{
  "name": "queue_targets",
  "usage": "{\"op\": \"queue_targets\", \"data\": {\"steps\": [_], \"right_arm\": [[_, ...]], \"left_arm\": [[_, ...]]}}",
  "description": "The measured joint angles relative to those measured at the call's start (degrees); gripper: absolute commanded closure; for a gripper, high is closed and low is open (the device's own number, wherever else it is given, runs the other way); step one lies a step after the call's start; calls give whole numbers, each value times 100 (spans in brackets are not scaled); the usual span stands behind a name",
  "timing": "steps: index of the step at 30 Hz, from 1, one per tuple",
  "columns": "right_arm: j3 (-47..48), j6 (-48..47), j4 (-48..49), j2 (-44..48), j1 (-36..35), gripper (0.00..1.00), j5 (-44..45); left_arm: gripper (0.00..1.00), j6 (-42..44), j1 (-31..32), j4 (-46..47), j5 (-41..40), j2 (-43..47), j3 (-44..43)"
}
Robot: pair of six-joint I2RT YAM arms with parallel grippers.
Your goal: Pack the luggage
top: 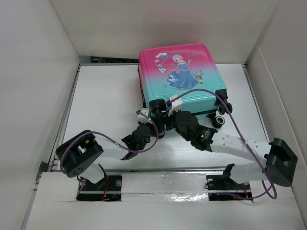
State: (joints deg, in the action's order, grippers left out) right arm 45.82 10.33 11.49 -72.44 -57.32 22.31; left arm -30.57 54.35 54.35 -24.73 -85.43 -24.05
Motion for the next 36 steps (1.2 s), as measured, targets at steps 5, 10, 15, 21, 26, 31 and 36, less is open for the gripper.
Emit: {"op": "queue_targets", "data": {"steps": [5, 10, 15, 21, 26, 31, 36], "right_arm": [[175, -24, 164, -245, 61, 78, -50], [181, -24, 271, -302, 85, 85, -70], [181, -44, 271, -302, 101, 91, -131], [195, -70, 267, -302, 111, 99, -181], [203, -111, 264, -308, 111, 100, -197], [208, -155, 264, -302, 114, 100, -260], [214, -310, 271, -302, 101, 100, -295]], "left_arm": [[100, 66, 0, 72, -229, 2, 4], [99, 240, -11, 415, -247, 219, 225], [74, 535, -57, 855, 201, 291, 487], [57, 669, -61, 1075, 579, 315, 704], [54, 761, -61, 1121, 787, 306, 684], [57, 763, -85, 1093, 625, 227, 520], [65, 737, -94, 874, 249, -83, 227]]}}
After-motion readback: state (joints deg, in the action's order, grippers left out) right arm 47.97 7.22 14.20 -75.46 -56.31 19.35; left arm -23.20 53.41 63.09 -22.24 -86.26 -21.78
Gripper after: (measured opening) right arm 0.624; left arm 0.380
